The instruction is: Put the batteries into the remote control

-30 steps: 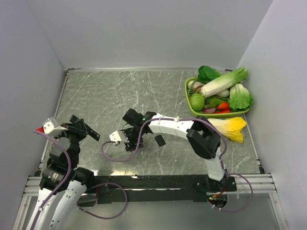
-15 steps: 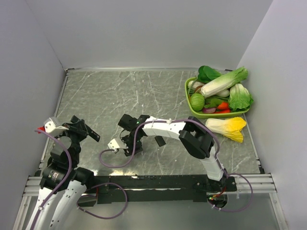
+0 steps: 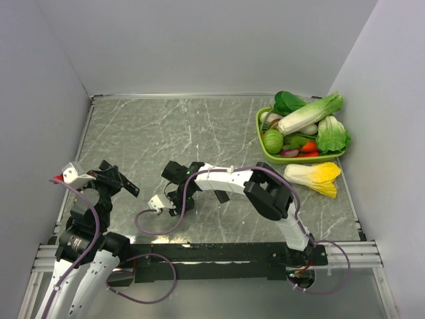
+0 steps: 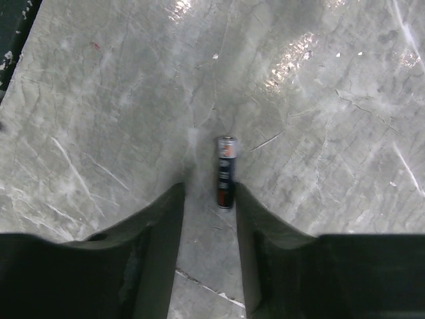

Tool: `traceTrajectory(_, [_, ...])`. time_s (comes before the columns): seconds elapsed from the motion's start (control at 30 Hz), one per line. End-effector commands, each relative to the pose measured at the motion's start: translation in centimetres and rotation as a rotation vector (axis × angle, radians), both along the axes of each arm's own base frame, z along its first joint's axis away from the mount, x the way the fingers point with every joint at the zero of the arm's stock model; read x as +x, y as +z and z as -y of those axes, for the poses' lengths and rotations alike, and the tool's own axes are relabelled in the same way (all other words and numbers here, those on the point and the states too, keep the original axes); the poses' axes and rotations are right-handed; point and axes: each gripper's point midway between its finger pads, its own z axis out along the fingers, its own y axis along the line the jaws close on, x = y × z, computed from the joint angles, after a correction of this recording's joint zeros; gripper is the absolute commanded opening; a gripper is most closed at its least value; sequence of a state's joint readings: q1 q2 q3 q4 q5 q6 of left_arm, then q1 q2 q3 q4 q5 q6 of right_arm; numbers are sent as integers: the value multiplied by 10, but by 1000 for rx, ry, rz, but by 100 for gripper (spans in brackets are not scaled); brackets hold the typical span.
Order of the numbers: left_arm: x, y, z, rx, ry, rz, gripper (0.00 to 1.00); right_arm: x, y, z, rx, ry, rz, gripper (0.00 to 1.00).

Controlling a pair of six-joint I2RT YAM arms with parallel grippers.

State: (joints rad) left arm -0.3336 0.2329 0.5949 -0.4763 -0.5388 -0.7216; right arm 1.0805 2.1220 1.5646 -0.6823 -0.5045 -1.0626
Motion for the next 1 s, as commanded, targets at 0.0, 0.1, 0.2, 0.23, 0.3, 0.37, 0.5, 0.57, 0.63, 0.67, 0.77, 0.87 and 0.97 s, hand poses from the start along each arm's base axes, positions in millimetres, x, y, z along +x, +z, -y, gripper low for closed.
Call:
traceTrajectory(0.0, [3, 7, 4, -16, -18, 27, 1, -7, -14, 6, -35, 7, -14, 33])
traceTrajectory(0.1, [4, 6, 6, -18, -25, 24, 1, -11, -13, 7, -32, -19, -38, 20])
traceTrajectory(0.2, [5, 6, 8, -21, -32, 23, 2, -13, -13, 14, -55, -80, -51, 11])
traceTrajectory(0.23, [5, 5, 8, -22, -34, 23, 1, -12, -12, 17, -63, -105, -57, 9])
traceTrajectory(0.3, [5, 4, 10, -27, -44, 25, 1, -8, -10, 30, -92, -202, -79, 7])
traceTrajectory(0.37, [6, 1, 12, -32, -51, 24, 1, -2, -5, 39, -100, -289, -92, 6])
traceTrajectory(0.5, [8, 0, 22, -48, -100, 46, 1, 9, 7, 77, -121, -610, -164, 6])
traceTrajectory(0.57, [10, -3, 27, -52, -123, 51, 1, 10, 10, 89, -135, -703, -183, 6])
traceTrajectory(0.63, [13, -4, 36, -63, -169, 73, 1, 11, 8, 108, -176, -820, -181, 7])
traceTrajectory(0.67, [13, -3, 39, -66, -185, 87, 1, 10, 7, 113, -189, -852, -180, 7])
traceTrajectory(0.77, [14, -3, 52, -75, -258, 126, 1, 9, 1, 135, -259, -979, -172, 7])
traceTrajectory(0.87, [14, -1, 66, -90, -334, 173, 1, 10, 3, 141, -287, -1060, -199, 7])
traceTrajectory(0.97, [12, -3, 79, -103, -402, 203, 1, 4, -2, 148, -333, -1123, -226, 8])
